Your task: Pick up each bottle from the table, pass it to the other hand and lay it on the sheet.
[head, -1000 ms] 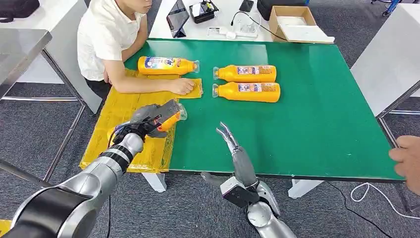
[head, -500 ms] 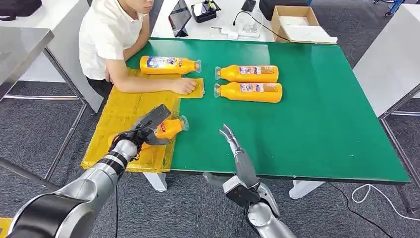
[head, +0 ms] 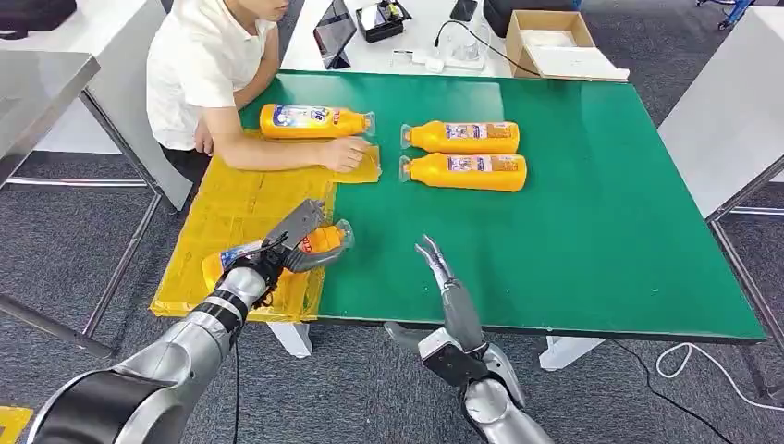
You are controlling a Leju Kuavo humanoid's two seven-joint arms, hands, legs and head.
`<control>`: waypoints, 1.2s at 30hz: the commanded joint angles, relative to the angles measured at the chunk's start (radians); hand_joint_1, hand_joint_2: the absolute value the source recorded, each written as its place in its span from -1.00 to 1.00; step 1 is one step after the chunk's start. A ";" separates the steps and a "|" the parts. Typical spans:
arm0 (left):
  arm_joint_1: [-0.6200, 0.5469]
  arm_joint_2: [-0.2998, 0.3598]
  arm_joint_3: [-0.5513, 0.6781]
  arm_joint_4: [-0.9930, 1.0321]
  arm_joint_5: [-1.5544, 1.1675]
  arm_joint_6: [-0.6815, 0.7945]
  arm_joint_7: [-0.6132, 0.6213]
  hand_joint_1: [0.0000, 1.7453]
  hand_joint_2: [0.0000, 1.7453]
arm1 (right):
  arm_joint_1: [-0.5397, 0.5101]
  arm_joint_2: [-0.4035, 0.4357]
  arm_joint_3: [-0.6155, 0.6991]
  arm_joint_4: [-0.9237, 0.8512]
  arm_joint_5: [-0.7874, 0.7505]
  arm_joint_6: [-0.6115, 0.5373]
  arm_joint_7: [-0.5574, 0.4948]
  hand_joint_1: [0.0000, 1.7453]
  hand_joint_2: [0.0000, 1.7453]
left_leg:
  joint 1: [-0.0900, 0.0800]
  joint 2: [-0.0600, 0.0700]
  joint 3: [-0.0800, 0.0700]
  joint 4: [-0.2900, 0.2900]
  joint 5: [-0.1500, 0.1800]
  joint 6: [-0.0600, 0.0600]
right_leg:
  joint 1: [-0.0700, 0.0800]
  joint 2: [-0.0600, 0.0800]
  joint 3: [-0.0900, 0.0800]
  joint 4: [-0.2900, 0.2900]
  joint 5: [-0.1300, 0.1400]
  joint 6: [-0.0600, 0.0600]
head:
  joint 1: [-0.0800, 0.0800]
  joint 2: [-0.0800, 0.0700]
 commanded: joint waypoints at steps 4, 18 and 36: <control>-0.001 -0.001 -0.013 0.020 0.000 -0.004 0.002 -1.00 -1.00 | -0.037 -0.012 -0.006 0.064 0.002 0.000 -0.003 -1.00 1.00 | 0.000 0.001 0.001 -0.001 0.000 -0.001 | 0.000 0.001 0.001 -0.001 0.000 -0.001 | 0.000 0.000; 0.109 -0.026 -0.029 -0.293 0.437 -0.102 -0.215 -1.00 -1.00 | -0.020 -0.053 0.007 0.052 0.005 -0.059 0.007 -1.00 1.00 | 0.000 0.001 0.001 0.000 -0.001 -0.001 | 0.000 0.001 0.001 -0.001 -0.001 -0.001 | 0.000 0.000; 0.483 -0.001 -0.334 -0.953 0.715 0.232 -0.162 -1.00 1.00 | -0.192 -0.258 -0.200 0.346 0.601 -0.370 0.357 -1.00 1.00 | -0.003 0.002 0.001 0.000 -0.004 0.000 | -0.002 0.001 0.003 -0.003 -0.001 -0.002 | -0.001 0.000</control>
